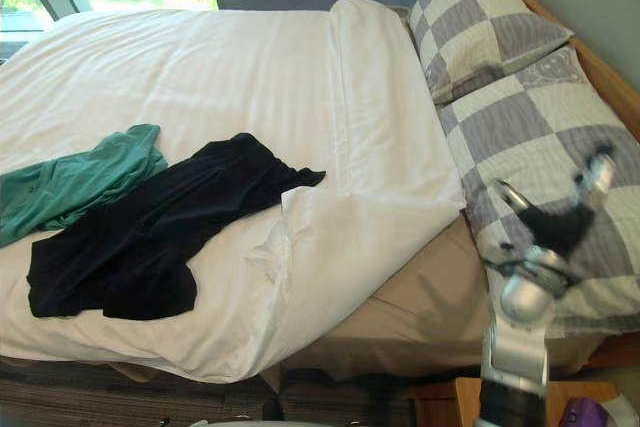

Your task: Tidy the bed and pick cloth on bed and put in laundry

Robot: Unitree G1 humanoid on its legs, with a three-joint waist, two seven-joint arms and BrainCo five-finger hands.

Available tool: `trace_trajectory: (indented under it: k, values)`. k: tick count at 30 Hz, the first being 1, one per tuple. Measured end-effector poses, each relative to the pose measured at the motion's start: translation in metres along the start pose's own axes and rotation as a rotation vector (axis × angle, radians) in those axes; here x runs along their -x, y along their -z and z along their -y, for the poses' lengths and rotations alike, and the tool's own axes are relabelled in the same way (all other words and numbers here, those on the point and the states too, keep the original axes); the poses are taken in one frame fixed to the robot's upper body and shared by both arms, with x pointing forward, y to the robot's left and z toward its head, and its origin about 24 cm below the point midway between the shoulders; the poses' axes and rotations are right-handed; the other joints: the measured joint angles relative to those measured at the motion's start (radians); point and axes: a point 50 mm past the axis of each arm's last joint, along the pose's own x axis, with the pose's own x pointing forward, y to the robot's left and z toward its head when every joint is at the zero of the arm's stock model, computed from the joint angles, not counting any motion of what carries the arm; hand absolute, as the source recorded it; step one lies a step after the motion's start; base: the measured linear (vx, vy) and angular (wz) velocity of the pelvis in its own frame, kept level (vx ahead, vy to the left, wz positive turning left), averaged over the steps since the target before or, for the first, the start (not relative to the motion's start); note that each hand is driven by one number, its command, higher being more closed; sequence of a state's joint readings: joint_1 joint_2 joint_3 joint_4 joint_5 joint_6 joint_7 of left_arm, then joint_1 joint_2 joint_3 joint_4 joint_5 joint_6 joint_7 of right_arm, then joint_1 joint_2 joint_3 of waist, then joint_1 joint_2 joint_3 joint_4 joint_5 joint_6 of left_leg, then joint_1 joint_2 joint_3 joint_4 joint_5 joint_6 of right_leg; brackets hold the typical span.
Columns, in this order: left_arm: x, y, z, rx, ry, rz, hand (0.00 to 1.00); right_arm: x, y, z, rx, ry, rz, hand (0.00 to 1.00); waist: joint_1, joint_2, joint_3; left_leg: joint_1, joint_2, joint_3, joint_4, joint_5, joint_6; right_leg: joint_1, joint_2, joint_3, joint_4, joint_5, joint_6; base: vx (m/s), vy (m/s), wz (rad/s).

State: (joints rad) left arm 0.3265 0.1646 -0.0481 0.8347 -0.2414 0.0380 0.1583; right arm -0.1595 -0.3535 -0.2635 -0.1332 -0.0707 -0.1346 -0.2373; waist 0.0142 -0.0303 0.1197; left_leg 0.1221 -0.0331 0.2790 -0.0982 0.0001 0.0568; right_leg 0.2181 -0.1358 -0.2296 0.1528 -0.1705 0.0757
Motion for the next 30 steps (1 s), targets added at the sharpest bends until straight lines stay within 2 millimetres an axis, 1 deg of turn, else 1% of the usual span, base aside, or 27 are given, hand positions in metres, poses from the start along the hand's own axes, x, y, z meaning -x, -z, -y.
trace_trajectory:
  k: [2,3,5,6,7,9,12,13,14,15,17,18,19,20,21,22,23,24,25,26,27,28,30]
  values:
    - [0.000,-0.002,0.001,-0.015,0.004,0.012,0.00,-0.007,0.000,-0.019,0.034,-0.136,-0.009,0.00,0.009,0.000,0.000,-0.003,0.001,-0.018,0.000,0.004,-0.005,0.007,0.004,-0.013,-0.005,0.000,0.000,0.04,-0.127,0.23]
    - [0.000,-0.002,0.000,-0.029,0.006,0.014,0.00,-0.008,0.006,-0.031,0.039,-0.201,-0.047,0.00,0.013,0.000,0.000,-0.003,0.002,-0.028,0.000,0.009,-0.005,0.014,0.006,-0.025,-0.008,0.003,-0.004,0.02,-0.124,0.30]
    - [0.000,-0.002,0.001,-0.039,0.015,0.016,0.00,-0.007,0.015,-0.042,0.055,-0.278,-0.105,0.00,0.021,0.002,-0.001,-0.006,0.006,-0.044,0.000,0.021,-0.008,0.018,0.007,-0.036,-0.011,0.014,-0.005,0.01,-0.117,0.24]
    - [0.000,-0.003,0.001,-0.037,0.027,0.018,0.00,-0.006,0.021,-0.050,0.068,-0.330,-0.145,0.00,0.030,0.006,0.000,-0.012,0.012,-0.046,0.000,0.031,-0.010,0.016,0.014,-0.036,-0.014,0.025,-0.006,-0.01,-0.111,0.23]
    - [0.000,-0.003,0.001,-0.038,0.034,0.017,0.00,-0.007,0.025,-0.059,0.085,-0.378,-0.175,0.00,0.033,0.006,0.001,-0.023,0.014,-0.052,0.000,0.043,-0.014,0.014,0.017,-0.043,-0.016,0.031,-0.006,-0.02,-0.092,0.21]
    - [0.000,-0.003,0.001,-0.041,0.043,0.017,0.00,-0.008,0.031,-0.070,0.116,-0.438,-0.207,0.00,0.032,0.009,0.004,-0.036,0.015,-0.074,0.000,0.061,-0.016,0.013,0.019,-0.064,-0.017,0.035,-0.009,-0.03,-0.091,0.26]
    - [0.000,-0.002,0.002,-0.056,0.066,0.018,0.00,-0.006,0.043,-0.085,0.179,-0.516,-0.272,0.00,0.038,0.022,0.012,-0.039,0.018,-0.092,-0.006,0.072,-0.027,0.015,0.025,-0.077,-0.024,0.034,-0.008,-0.07,-0.064,0.17]
    - [0.000,-0.002,0.003,-0.054,0.069,0.018,0.00,-0.006,0.045,-0.088,0.190,-0.527,-0.281,0.00,0.038,0.024,0.014,-0.042,0.019,-0.099,-0.007,0.073,-0.029,0.015,0.027,-0.086,-0.026,0.033,-0.009,-0.07,-0.040,0.16]
    - [0.000,-0.002,0.004,-0.051,0.079,0.017,0.00,-0.006,0.048,-0.092,0.208,-0.547,-0.295,0.00,0.038,0.033,0.020,-0.052,0.021,-0.101,-0.007,0.073,-0.029,0.011,0.030,-0.091,-0.030,0.029,-0.013,-0.09,-0.021,0.09]
    - [0.000,-0.002,0.004,-0.052,0.083,0.017,0.00,-0.006,0.049,-0.094,0.216,-0.554,-0.299,0.00,0.038,0.034,0.021,-0.061,0.021,-0.105,-0.007,0.073,-0.029,0.003,0.030,-0.092,-0.031,0.023,-0.011,-0.13,-0.013,0.06]
    - [-0.001,-0.006,0.003,-0.044,0.094,0.026,0.00,-0.009,0.054,-0.101,0.241,-0.576,-0.327,0.00,0.054,0.026,0.033,-0.091,0.004,-0.110,-0.008,0.084,-0.021,-0.019,0.016,-0.103,-0.036,-0.021,-0.011,-0.16,-0.017,0.01]
    - [-0.002,-0.011,0.001,-0.037,0.091,0.034,0.00,-0.010,0.059,-0.103,0.250,-0.579,-0.355,0.00,0.062,0.012,0.042,-0.108,-0.012,-0.111,-0.008,0.087,-0.025,-0.028,0.004,-0.112,-0.045,-0.059,-0.016,-0.25,-0.039,0.17]
    - [-0.004,-0.016,0.003,-0.032,0.094,0.033,0.00,-0.011,0.064,-0.104,0.262,-0.575,-0.385,0.00,0.061,0.019,0.062,-0.122,-0.011,-0.124,-0.008,0.098,-0.027,-0.036,0.005,-0.122,-0.045,-0.075,-0.014,-0.26,-0.033,0.26]
    - [-0.004,-0.017,0.003,-0.031,0.096,0.037,0.00,-0.009,0.067,-0.104,0.268,-0.573,-0.399,0.00,0.062,0.013,0.068,-0.133,-0.008,-0.124,-0.008,0.099,-0.026,-0.044,0.008,-0.131,-0.045,-0.075,-0.015,-0.22,-0.024,0.38]
    - [-0.005,-0.020,0.002,-0.031,0.097,0.040,0.00,-0.007,0.070,-0.105,0.276,-0.578,-0.413,0.00,0.068,0.010,0.073,-0.156,0.000,-0.121,-0.007,0.101,-0.025,-0.061,0.015,-0.142,-0.047,-0.076,-0.017,-0.13,-0.007,0.28]
    - [-0.006,-0.026,0.001,-0.030,0.101,0.052,0.00,-0.007,0.070,-0.105,0.279,-0.576,-0.415,0.00,0.083,0.005,0.076,-0.178,0.008,-0.121,-0.007,0.103,-0.024,-0.080,0.023,-0.141,-0.050,-0.075,-0.017,-0.11,-0.021,0.18]
    - [-0.008,-0.036,0.000,-0.021,0.097,0.075,0.00,-0.013,0.068,-0.108,0.284,-0.569,-0.408,0.00,0.097,-0.005,0.084,-0.214,0.025,-0.114,-0.007,0.130,-0.021,-0.112,0.038,-0.140,-0.055,-0.060,-0.017,-0.09,-0.023,0.05]
    - [-0.008,-0.039,-0.003,-0.017,0.091,0.081,0.00,-0.019,0.066,-0.111,0.287,-0.563,-0.399,0.00,0.111,-0.004,0.099,-0.224,0.032,-0.111,-0.007,0.135,-0.021,-0.119,0.046,-0.140,-0.063,-0.048,-0.024,-0.07,-0.037,-0.01]
    - [-0.010,-0.053,-0.006,-0.015,0.086,0.116,0.00,-0.030,0.060,-0.114,0.295,-0.546,-0.377,0.00,0.121,-0.027,0.129,-0.252,0.042,-0.111,-0.007,0.145,-0.021,-0.136,0.060,-0.140,-0.081,-0.025,-0.032,-0.04,-0.030,0.03]
    - [-0.012,-0.067,-0.008,-0.016,0.085,0.155,0.00,-0.041,0.052,-0.117,0.309,-0.532,-0.347,0.00,0.141,-0.045,0.161,-0.273,0.049,-0.113,-0.006,0.154,-0.017,-0.148,0.070,-0.141,-0.087,0.000,-0.041,-0.01,-0.027,0.05]
    - [-0.012,-0.073,-0.007,-0.016,0.087,0.174,0.00,-0.046,0.049,-0.118,0.315,-0.527,-0.337,0.00,0.147,-0.051,0.176,-0.279,0.050,-0.115,-0.006,0.162,-0.021,-0.151,0.073,-0.141,-0.091,0.013,-0.044,0.06,0.000,0.11]
    - [-0.012,-0.085,-0.004,-0.010,0.097,0.208,0.00,-0.054,0.043,-0.120,0.336,-0.521,-0.315,0.00,0.154,-0.056,0.197,-0.283,0.048,-0.121,-0.003,0.166,-0.016,-0.151,0.073,-0.141,-0.096,0.024,-0.044,0.05,0.008,0.12]
    - [-0.010,-0.098,-0.001,-0.009,0.117,0.254,0.00,-0.060,0.037,-0.123,0.378,-0.522,-0.284,0.00,0.164,-0.057,0.209,-0.285,0.038,-0.124,-0.001,0.174,-0.005,-0.149,0.065,-0.140,-0.096,0.026,-0.044,0.09,0.036,0.15]
